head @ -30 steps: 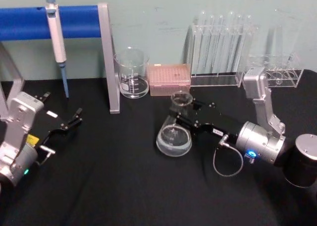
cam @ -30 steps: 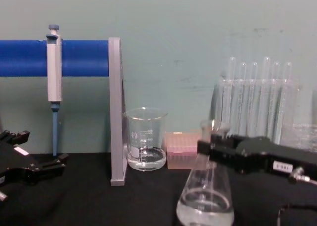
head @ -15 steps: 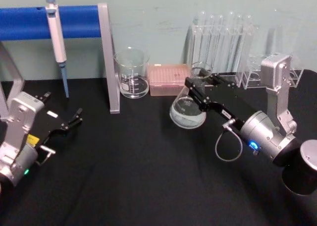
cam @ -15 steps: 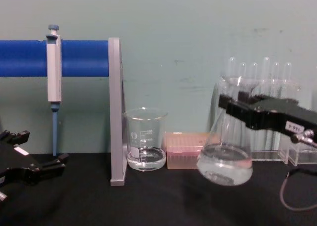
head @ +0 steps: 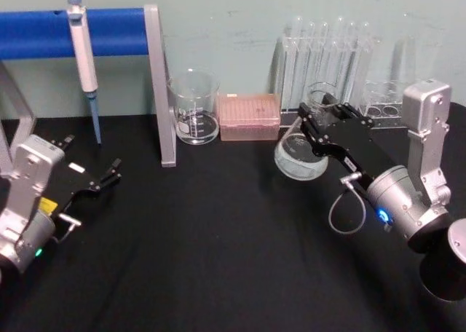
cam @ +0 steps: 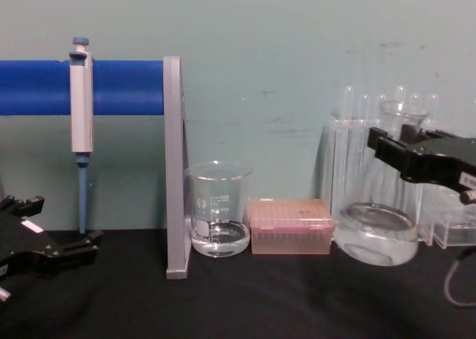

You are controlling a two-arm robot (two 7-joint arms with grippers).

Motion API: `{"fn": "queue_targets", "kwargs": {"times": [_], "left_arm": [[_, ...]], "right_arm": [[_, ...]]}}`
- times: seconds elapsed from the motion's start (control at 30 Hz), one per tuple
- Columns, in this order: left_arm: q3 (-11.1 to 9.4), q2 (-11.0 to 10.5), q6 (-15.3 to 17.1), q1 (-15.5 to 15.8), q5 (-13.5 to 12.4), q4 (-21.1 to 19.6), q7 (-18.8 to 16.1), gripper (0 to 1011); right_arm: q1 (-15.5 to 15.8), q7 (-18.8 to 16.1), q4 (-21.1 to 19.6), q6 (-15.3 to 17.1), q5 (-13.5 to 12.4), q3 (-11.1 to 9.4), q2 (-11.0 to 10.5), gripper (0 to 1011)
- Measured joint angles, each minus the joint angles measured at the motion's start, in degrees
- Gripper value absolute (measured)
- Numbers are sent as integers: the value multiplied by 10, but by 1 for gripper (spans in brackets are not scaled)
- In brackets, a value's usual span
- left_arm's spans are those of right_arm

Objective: Grasp the erlenmeyer flask with one hand, shake it three times, then place it back.

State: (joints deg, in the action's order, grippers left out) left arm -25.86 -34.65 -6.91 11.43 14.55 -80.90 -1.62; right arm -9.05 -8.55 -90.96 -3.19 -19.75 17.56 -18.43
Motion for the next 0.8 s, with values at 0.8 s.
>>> {"fn": "queue_targets", "kwargs": {"times": [0.8], "left_arm": [[0, 0, 0, 0, 0, 0, 0, 1001]], "right_arm": [[0, -63, -6, 5, 31, 2, 14, 450]]}}
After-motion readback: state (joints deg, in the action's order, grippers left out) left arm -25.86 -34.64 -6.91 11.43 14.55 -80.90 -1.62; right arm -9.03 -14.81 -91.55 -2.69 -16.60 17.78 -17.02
